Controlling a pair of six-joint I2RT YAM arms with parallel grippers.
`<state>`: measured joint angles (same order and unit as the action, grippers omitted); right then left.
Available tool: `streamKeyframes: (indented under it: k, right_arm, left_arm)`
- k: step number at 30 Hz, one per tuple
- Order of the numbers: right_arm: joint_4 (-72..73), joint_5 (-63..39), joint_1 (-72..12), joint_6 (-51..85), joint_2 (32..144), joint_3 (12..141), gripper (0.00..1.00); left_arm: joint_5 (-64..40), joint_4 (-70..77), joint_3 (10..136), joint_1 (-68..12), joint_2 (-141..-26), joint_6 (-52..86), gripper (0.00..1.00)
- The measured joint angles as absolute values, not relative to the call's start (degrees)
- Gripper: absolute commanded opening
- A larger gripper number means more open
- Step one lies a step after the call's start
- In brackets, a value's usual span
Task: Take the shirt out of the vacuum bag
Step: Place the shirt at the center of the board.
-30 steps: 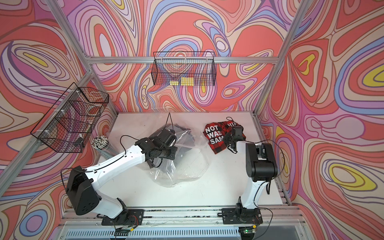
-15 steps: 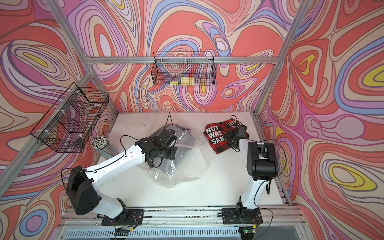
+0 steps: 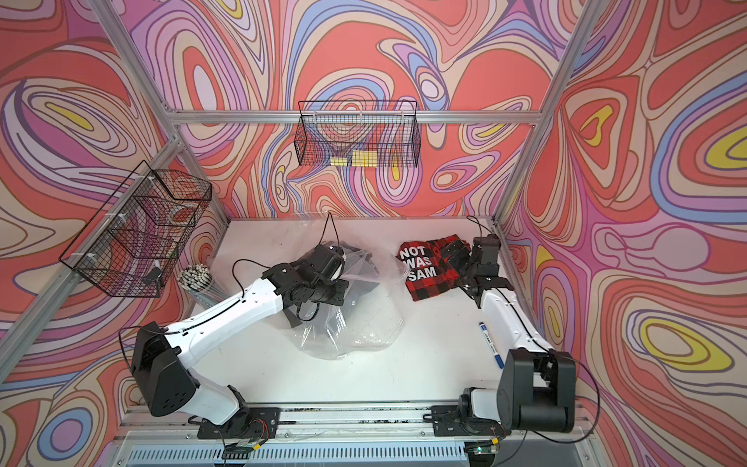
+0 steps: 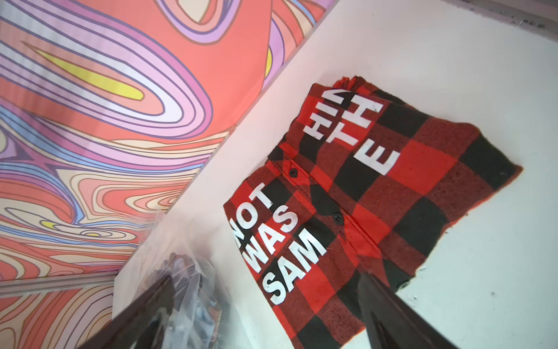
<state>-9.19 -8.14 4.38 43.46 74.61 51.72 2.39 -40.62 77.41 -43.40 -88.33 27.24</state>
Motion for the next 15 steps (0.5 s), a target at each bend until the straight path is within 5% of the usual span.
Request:
streamKeyframes:
  k: [7, 15]
  right_arm:
    - [-12.27, -9.06, -0.1, 46.87, 62.85, 44.8, 0.98]
    - [-6.68, -6.92, -24.67, 54.72, 53.49, 33.58, 0.98]
  left_arm:
    - [0.56, -40.84, 79.18, -43.38, -89.03, 27.73, 0.0]
    - [-0.01, -39.86, 77.43, -43.38, -83.88, 29.82, 0.0]
